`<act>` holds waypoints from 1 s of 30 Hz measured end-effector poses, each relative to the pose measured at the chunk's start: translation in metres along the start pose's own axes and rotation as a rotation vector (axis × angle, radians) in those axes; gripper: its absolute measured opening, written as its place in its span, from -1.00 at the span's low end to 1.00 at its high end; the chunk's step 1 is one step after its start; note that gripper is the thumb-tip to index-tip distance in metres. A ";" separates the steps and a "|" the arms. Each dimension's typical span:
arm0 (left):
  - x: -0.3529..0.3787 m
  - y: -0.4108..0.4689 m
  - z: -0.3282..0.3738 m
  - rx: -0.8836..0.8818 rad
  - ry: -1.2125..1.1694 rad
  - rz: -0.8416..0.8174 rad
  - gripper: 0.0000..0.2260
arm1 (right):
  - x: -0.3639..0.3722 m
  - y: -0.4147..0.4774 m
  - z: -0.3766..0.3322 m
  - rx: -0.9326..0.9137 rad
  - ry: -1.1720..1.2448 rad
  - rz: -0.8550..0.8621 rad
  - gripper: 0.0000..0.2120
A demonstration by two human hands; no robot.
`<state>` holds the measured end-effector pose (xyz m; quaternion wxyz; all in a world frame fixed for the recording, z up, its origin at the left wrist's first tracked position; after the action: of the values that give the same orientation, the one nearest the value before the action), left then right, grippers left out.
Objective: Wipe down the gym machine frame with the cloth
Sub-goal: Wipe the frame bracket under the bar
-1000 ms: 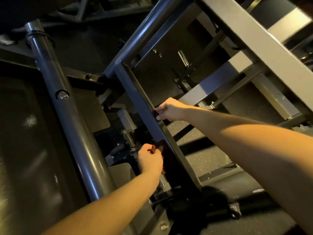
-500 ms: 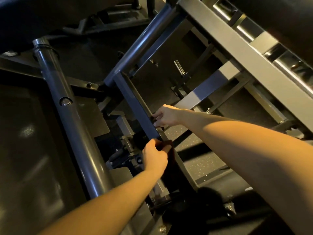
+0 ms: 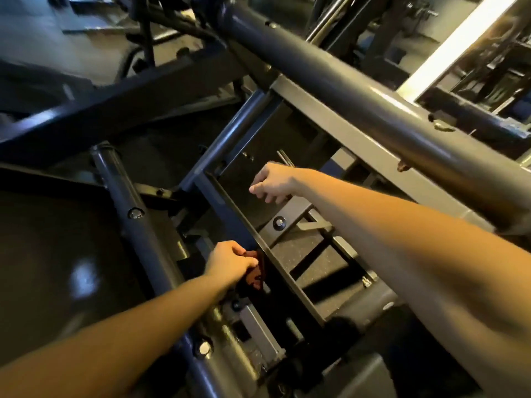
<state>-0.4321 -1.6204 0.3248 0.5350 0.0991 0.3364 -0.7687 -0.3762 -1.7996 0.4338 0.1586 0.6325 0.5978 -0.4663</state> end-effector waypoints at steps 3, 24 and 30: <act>-0.043 -0.009 0.030 -0.050 -0.143 -0.015 -0.86 | -0.023 -0.044 -0.025 -0.025 0.102 0.087 -0.70; -0.108 -0.288 0.178 0.595 -0.230 -0.323 -0.85 | -0.036 -0.419 -0.027 -0.134 0.721 0.801 -0.76; -0.087 -0.343 0.177 0.611 -0.177 -0.359 -0.86 | -0.027 -0.476 -0.004 -0.179 0.774 0.804 -0.81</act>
<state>-0.6647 -1.5955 0.6439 0.3641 0.1267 0.0555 -0.9210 -0.8006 -1.7010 0.6268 0.1459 0.9194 0.3618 -0.0508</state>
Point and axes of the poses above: each hand's wrist, its own y-axis towards the middle knuckle, its own x-axis out of the palm, z = x × y, the point moved 6 cm from there along y, towards the middle knuckle, and after that the axes turned 11 degrees about z, right-handed, at the moved point
